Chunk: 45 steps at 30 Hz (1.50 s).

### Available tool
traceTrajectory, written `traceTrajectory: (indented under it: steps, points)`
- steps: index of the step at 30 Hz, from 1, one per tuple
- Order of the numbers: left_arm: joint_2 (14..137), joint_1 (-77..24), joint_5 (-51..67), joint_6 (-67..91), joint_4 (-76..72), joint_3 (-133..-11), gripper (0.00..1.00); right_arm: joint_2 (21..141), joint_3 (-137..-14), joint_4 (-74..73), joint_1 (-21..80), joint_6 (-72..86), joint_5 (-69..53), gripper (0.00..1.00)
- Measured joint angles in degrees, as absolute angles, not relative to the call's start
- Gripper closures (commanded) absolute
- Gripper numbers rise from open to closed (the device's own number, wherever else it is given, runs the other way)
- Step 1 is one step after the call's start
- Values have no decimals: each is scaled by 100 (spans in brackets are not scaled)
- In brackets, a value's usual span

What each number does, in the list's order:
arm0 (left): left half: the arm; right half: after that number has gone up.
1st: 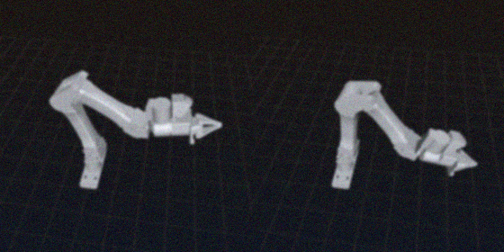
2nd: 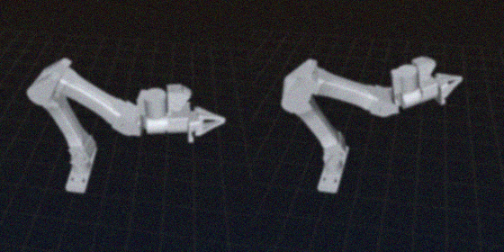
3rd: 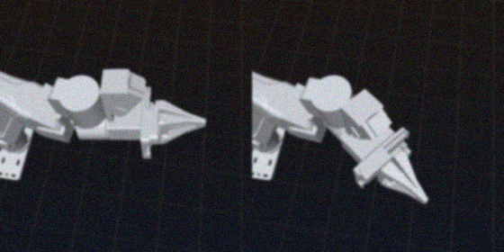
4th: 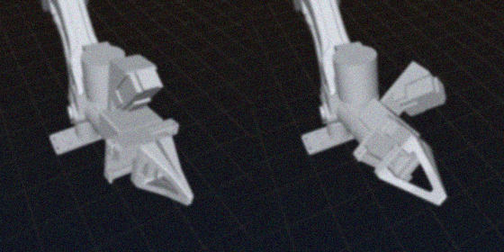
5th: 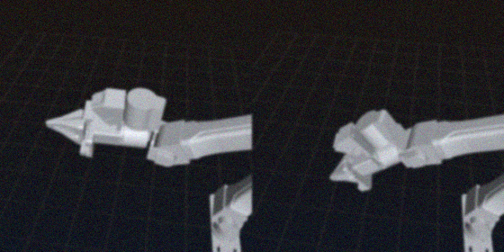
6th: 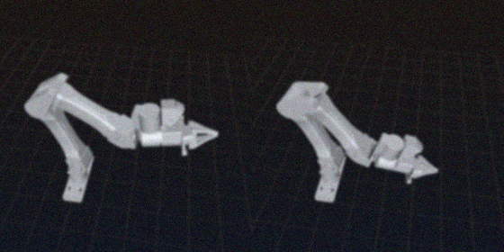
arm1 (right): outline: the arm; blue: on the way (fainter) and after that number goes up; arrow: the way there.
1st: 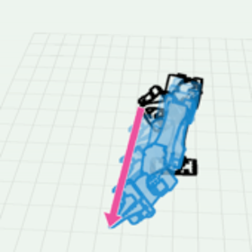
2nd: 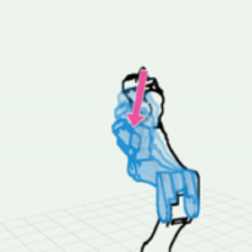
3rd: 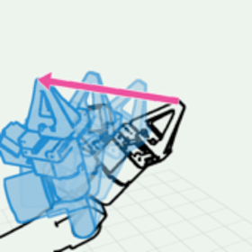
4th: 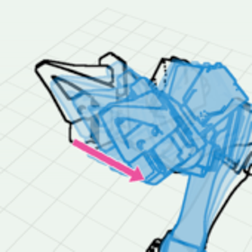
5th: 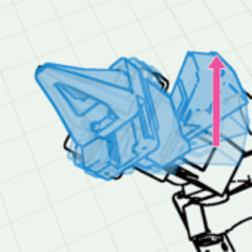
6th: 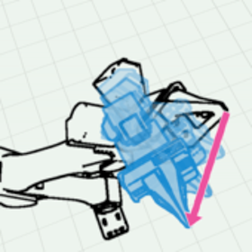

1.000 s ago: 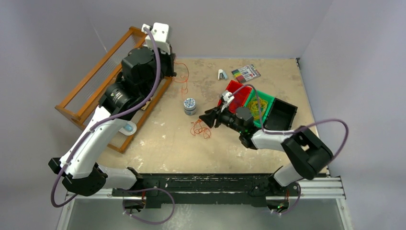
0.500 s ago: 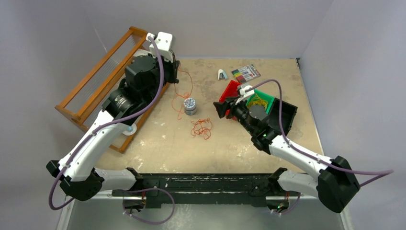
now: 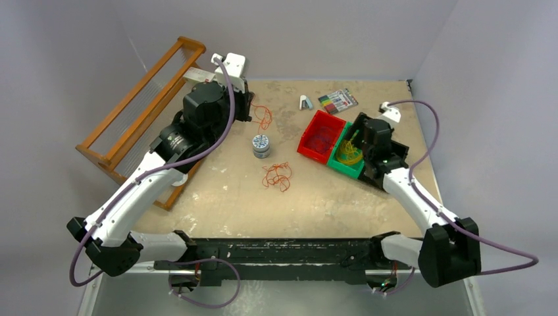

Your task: Untangle the cables

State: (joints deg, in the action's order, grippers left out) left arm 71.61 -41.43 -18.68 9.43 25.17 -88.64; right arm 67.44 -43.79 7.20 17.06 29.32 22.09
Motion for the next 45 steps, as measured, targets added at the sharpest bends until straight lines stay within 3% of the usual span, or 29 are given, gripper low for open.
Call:
traceTrajectory:
  steps: [7,21,30,42,45]
  points:
    - [7107,-4143,-1841,950,2475,-8748,100,6842,-4434,395,602,3352,2104,19]
    - [6904,-4143,-1865,943,2488,-8632,100,8073,-4541,491,-311,3258,1293,25]
    - [6834,-4143,-1870,943,2486,-8595,100,8674,-4801,751,-344,2998,963,51]
    - [6834,-4143,-1870,945,2484,-8532,100,9000,-4960,808,-370,2624,685,72]
    - [6834,-4143,-1870,945,2484,-8493,100,9078,-5043,810,-362,2497,530,73]
